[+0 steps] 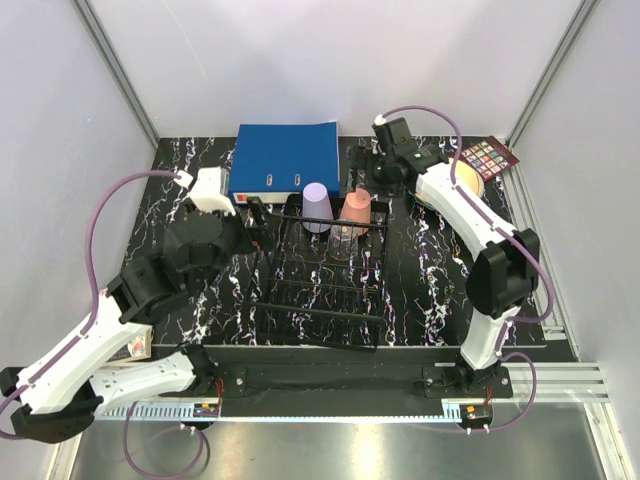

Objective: Unload the mixed dishes from the dish rack
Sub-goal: Pick up the cup from the dish rack.

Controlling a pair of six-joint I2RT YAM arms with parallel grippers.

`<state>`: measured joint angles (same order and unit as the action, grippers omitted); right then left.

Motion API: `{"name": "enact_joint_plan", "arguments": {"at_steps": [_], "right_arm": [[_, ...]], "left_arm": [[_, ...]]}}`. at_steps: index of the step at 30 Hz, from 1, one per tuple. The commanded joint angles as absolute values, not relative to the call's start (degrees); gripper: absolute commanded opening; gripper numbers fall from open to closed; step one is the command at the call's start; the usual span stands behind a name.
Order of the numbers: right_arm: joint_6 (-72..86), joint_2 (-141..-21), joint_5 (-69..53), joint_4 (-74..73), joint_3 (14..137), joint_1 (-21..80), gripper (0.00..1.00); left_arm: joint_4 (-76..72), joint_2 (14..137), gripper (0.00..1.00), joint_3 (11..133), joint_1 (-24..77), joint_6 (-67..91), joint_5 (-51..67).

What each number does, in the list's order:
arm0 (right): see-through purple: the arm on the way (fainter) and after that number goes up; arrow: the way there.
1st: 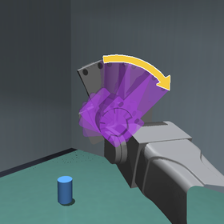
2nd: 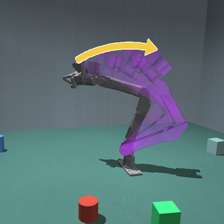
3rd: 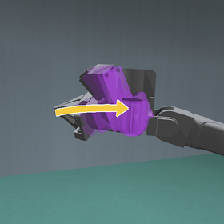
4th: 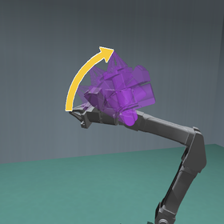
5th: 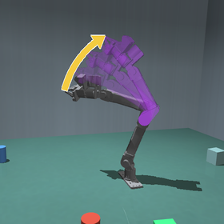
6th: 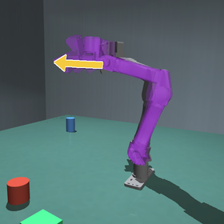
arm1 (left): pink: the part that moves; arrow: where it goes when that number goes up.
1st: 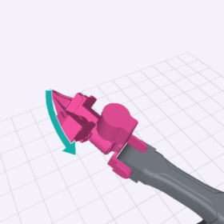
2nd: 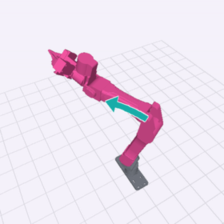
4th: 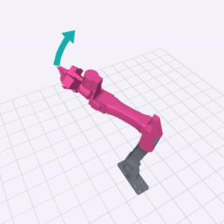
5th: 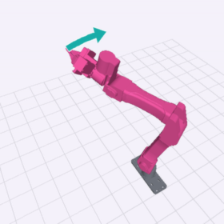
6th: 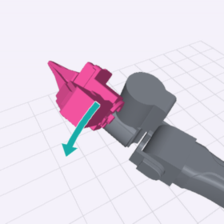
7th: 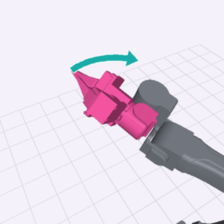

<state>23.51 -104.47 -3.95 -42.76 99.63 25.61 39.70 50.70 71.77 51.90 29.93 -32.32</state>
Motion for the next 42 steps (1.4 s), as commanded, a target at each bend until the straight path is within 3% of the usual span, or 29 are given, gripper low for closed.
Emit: {"name": "enact_joint_plan", "arguments": {"at_steps": [1,11,21,25,29,33,42], "right_arm": [[22.1,-106.2,-3.0,-40.3,104.3,27.8,1.00],[19.7,-109.7,3.9,-43.2,104.4,28.1,1.00],[21.4,-114.3,1.4,-42.0,103.8,28.2,1.00],[22.4,-114.7,1.2,-41.7,103.2,28.1,0.95],[23.5,-113.7,2.1,-40.6,103.5,28.1,0.81],[23.5,-112.9,2.9,-40.8,105.1,28.2,0.61],[22.9,-106.3,5.2,-44.4,111.3,28.2,0.36]], "left_arm": [[34.6,46.3,0.99,67.3,51.9,28.1,-33.0],[35.0,46.7,0.99,64.9,51.9,32.6,-33.1],[35.4,50.2,0.99,68.7,51.9,29.8,-32.0],[35.9,49.7,0.99,67.9,51.9,29.4,-31.6],[35.9,49.6,0.99,67.7,51.9,29.3,-31.3],[35.9,49.9,0.99,67.8,51.9,28.8,-30.9],[34.3,50.3,0.99,68.5,51.9,28.0,-31.6]]}}
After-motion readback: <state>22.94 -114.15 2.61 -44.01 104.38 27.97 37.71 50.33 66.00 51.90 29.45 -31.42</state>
